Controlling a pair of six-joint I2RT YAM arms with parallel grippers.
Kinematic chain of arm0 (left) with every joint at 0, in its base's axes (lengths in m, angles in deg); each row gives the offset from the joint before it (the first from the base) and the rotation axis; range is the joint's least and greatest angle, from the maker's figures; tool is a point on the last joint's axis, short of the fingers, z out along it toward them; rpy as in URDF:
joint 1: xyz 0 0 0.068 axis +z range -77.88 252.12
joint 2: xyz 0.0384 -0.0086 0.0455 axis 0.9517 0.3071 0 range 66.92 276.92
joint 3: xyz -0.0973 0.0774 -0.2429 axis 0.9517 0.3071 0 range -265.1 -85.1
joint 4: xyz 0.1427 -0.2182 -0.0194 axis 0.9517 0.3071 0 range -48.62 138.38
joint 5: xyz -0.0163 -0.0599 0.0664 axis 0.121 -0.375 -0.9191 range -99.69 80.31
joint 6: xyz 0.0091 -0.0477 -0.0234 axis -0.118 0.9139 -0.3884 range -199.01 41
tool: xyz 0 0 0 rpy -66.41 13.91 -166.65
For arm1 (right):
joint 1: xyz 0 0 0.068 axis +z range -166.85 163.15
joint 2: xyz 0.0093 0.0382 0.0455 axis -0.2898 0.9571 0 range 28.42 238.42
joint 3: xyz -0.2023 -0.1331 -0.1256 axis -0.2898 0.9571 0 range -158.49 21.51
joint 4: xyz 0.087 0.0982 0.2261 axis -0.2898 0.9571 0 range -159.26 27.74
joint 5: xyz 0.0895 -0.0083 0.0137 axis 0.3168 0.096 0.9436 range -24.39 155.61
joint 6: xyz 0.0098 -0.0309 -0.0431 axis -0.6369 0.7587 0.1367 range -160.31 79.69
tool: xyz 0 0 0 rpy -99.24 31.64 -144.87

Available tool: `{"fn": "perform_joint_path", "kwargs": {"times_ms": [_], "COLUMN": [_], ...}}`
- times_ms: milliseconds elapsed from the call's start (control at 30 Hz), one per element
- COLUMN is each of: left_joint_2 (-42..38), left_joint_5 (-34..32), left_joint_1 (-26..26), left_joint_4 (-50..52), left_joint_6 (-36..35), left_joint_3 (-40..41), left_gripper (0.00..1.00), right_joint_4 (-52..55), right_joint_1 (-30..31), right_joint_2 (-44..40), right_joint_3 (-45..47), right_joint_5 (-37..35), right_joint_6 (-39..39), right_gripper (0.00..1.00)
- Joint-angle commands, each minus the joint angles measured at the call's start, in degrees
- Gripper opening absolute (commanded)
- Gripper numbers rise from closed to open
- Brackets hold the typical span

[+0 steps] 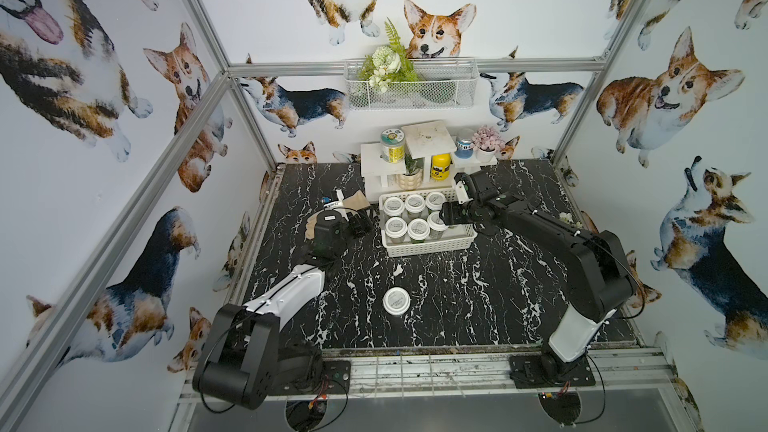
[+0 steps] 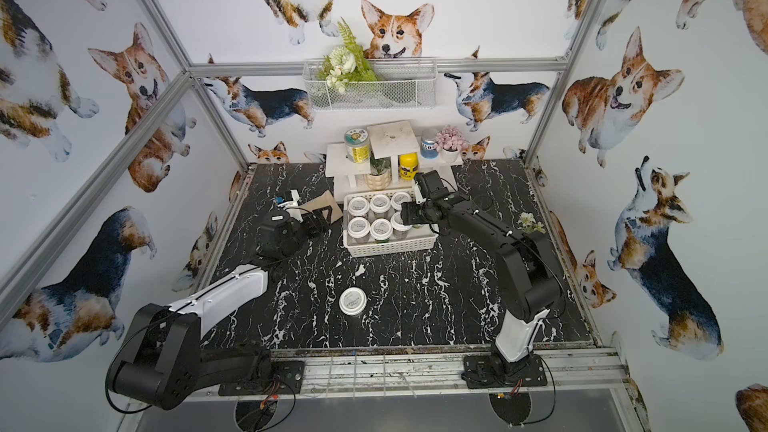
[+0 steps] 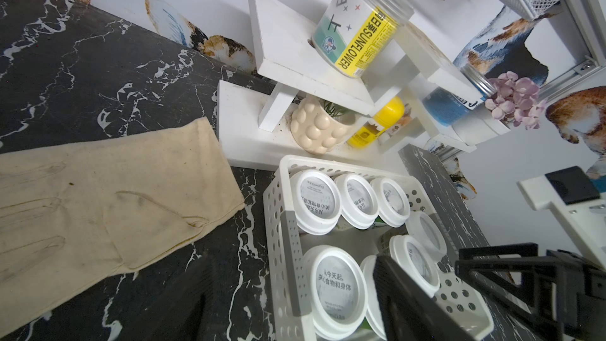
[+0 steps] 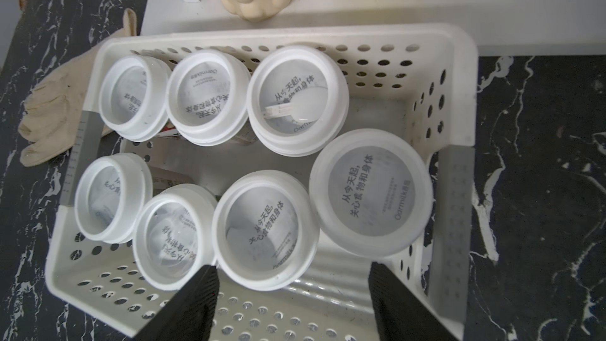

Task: Put the yogurt in the basket
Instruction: Place the yogurt in the basket, then adjust the yogurt in the basket.

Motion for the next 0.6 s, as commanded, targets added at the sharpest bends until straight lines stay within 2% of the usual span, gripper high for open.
{"fn": "perform_joint_path", "kwargs": {"times_ms": [0,267,567], "left_joint_2": [0.1,0.0,0.1], "left_joint_5": [0.0,0.1,0.0], "left_joint_1": [0.0,0.1,0.1], "left_joint_4": [-1.0,-0.9,-1.0], "left_joint_6": [-0.5,-0.4,-0.4], "left_joint_3": [-0.7,-0.7,-0.7], "left_gripper": [0.81,0.81,0.81], "right_joint_4": [0.3,-0.2,-1.4], "right_joint_1": [1.4,6.7,7.7], "right_joint_2": [-1.4,0.1,3.2], "right_joint_3": [-0.3,-2.8,-2.8], "right_joint_5": [1.1,5.7,7.6], "right_joint_6": [-1.5,-3.8,-4.4], "right_gripper": [0.78,0.78,0.78]}}
